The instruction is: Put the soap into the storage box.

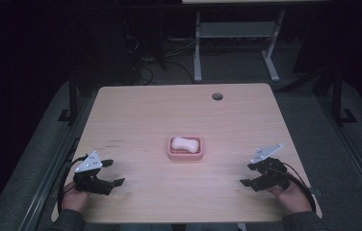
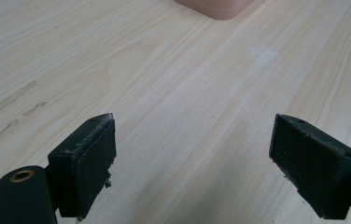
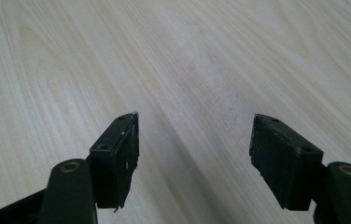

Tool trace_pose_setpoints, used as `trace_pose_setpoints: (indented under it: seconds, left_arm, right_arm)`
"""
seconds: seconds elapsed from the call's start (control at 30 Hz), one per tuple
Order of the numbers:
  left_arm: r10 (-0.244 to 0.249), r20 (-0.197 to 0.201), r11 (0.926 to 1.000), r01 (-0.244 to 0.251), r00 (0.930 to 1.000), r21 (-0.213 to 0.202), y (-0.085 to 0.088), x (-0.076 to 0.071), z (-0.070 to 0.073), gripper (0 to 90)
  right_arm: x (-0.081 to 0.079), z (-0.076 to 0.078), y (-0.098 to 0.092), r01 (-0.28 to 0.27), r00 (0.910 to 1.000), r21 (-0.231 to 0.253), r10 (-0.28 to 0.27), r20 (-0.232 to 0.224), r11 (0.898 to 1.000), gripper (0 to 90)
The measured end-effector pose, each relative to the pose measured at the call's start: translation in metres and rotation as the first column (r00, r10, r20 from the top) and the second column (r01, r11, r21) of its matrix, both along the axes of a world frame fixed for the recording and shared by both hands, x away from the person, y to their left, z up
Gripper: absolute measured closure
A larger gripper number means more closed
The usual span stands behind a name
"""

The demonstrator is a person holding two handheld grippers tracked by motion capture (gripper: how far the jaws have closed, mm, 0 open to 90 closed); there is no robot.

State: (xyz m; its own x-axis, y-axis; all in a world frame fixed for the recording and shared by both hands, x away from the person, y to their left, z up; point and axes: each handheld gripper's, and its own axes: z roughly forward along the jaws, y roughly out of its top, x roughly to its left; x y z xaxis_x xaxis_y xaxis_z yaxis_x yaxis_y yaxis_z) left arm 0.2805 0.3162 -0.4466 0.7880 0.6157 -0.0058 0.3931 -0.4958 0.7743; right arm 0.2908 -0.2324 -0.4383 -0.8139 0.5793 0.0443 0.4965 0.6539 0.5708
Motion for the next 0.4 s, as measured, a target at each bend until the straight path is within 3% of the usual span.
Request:
trace_pose_setpoints:
  seconds: [0.27, 0.4]
  left_arm:
    - [-0.007, 0.004, 1.0, 0.007, 1.0, -0.003, 0.0, 0.0, 0.0, 13.9]
    - [-0.01, 0.008, 0.9999, 0.01, 0.9999, -0.005, -0.002, 0.0, 0.0, 13.9]
  right_arm:
    - [-0.022, -0.002, -0.005, 0.03, 0.9984, 0.039, -0.032, 0.047, 0.999, 32.3]
    - [-0.029, -0.005, -0.006, 0.035, 0.9984, 0.045, -0.037, 0.042, 0.998, 32.3]
